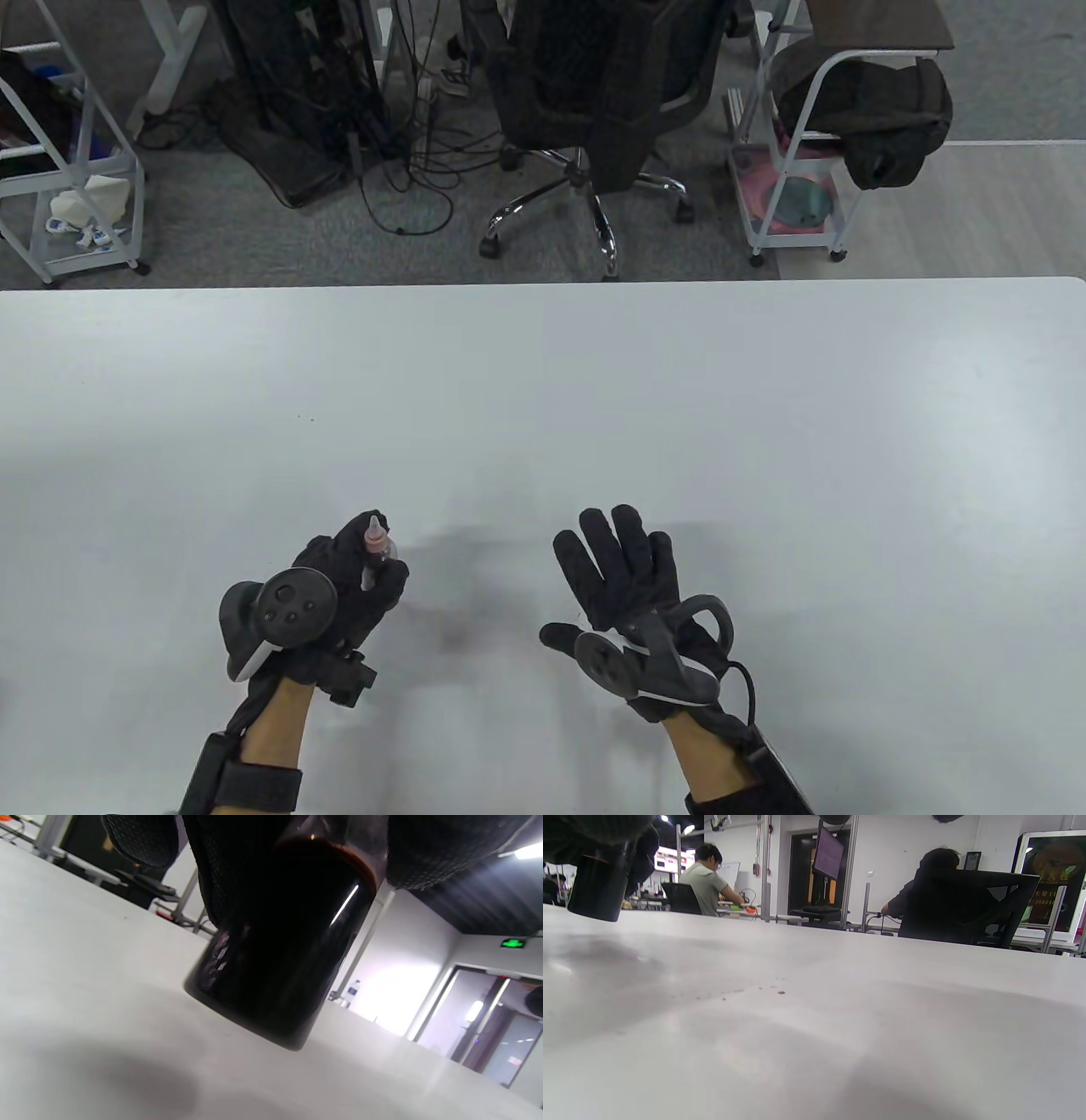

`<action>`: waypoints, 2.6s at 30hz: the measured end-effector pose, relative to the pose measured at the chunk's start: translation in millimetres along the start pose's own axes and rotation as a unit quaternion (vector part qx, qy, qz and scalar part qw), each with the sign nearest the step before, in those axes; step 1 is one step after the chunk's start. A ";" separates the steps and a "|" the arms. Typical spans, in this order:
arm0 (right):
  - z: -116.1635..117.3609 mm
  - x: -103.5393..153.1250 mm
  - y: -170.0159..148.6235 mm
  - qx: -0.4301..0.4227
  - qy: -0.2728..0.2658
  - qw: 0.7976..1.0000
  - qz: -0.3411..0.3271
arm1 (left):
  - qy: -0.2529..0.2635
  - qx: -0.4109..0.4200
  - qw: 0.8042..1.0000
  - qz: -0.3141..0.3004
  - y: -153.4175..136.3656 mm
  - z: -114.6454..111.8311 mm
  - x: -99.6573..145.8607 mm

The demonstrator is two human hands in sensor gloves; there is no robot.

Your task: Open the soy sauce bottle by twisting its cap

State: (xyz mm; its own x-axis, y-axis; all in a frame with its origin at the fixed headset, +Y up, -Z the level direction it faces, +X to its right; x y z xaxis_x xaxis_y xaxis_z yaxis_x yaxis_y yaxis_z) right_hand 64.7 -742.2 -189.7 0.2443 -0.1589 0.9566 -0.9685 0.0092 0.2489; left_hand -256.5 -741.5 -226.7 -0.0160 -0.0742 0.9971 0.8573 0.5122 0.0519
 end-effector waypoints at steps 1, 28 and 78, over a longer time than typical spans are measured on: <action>-1.5 0.6 -0.2 -0.020 -0.006 1.000 0.000 | 0.000 -0.003 1.000 -0.009 4.6 -0.4 1.5; -32.1 22.5 33.8 -0.236 -0.124 0.964 -0.007 | -0.042 -0.117 0.971 -0.204 112.4 -46.9 53.7; -45.2 29.1 41.7 -0.167 -0.150 0.974 -0.040 | -0.069 -0.087 0.976 -0.188 115.0 -43.9 53.2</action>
State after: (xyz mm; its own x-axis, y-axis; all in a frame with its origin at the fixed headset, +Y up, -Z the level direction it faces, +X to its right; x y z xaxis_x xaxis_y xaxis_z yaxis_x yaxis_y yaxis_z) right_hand 33.7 -701.8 -144.7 0.2444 -0.4530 0.8574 -0.8654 0.2970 0.4036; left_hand -136.2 -724.1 -170.0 -0.4053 -0.1072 0.9079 0.8519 0.3160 0.4177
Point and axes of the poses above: the tracker on the back of each hand, its own y axis roughly to the thumb side, its own x axis roughly from the fingertips to the wrist, z = x × y, the point moved 1 cm from there along -x, roughly from the wrist to the fingertips, and after that the axes turned 14 degrees about z, right-handed, at the moved point
